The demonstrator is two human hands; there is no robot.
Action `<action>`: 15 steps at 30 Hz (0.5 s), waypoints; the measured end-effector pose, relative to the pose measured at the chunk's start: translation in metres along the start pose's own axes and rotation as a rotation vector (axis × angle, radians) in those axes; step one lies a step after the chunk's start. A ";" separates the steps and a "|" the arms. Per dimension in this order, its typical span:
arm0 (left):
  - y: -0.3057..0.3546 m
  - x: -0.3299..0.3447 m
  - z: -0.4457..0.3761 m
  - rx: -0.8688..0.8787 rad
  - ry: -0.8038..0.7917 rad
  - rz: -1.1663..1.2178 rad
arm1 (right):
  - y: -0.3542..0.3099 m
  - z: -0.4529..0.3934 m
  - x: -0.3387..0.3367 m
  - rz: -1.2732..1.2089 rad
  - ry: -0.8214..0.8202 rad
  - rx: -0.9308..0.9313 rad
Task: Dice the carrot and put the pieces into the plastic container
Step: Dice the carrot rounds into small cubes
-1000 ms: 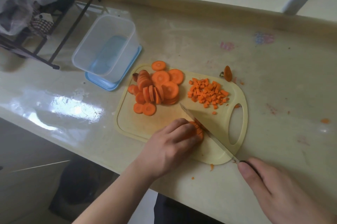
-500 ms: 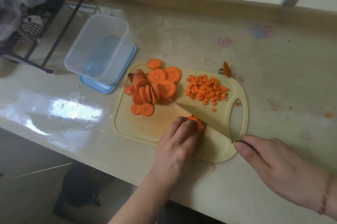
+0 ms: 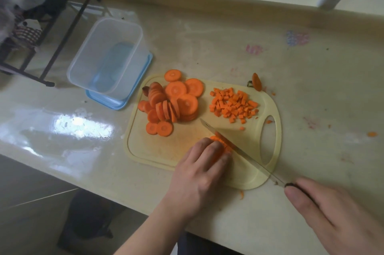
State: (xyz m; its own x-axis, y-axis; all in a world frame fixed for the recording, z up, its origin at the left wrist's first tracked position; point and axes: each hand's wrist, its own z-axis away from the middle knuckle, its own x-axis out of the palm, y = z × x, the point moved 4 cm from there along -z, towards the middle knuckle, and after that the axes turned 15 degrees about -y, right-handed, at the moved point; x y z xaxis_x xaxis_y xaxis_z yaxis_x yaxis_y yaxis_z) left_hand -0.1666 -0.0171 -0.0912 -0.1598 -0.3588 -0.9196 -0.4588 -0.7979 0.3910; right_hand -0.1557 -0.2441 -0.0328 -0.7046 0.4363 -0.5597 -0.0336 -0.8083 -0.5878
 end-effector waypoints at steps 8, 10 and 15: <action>-0.001 -0.004 -0.005 0.010 0.027 0.029 | 0.003 0.005 0.001 0.041 0.032 0.061; -0.003 -0.002 -0.006 0.013 0.024 0.029 | 0.002 0.008 0.001 0.068 0.066 0.068; -0.007 0.001 -0.007 0.002 0.008 0.055 | 0.000 0.002 0.003 0.162 -0.001 0.042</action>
State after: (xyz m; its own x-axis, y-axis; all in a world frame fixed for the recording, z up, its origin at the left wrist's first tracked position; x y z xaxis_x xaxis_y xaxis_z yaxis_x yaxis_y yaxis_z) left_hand -0.1580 -0.0154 -0.0943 -0.1780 -0.4055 -0.8966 -0.4513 -0.7761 0.4405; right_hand -0.1593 -0.2439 -0.0332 -0.7042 0.2985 -0.6442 0.0510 -0.8837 -0.4652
